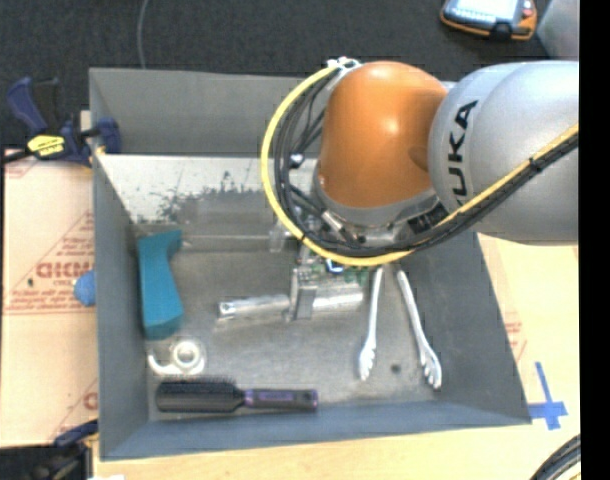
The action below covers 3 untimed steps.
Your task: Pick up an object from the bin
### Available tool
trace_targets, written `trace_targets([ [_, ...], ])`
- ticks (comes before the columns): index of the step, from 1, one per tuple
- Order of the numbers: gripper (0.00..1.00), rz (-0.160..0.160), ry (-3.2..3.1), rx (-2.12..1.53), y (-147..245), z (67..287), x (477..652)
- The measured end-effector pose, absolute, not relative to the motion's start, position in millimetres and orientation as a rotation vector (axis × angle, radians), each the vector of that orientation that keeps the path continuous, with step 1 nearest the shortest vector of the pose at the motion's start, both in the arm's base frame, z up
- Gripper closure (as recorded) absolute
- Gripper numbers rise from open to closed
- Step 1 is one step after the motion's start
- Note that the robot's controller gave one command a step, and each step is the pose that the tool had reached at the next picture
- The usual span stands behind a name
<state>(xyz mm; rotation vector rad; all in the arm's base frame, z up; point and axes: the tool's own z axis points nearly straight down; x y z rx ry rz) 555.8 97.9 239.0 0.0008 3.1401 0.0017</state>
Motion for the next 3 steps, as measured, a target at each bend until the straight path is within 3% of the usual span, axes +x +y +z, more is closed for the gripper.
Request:
trace_targets([
  [1, 0.00, 0.001, 3.130, -0.107, -0.5, 73.0, 572.9],
  [2, 0.00, 0.004, 3.119, -0.269, 30.0, 70.9, 611.4],
  [3, 0.00, -0.001, 3.139, -0.111, -0.5, 69.0, 577.2],
])
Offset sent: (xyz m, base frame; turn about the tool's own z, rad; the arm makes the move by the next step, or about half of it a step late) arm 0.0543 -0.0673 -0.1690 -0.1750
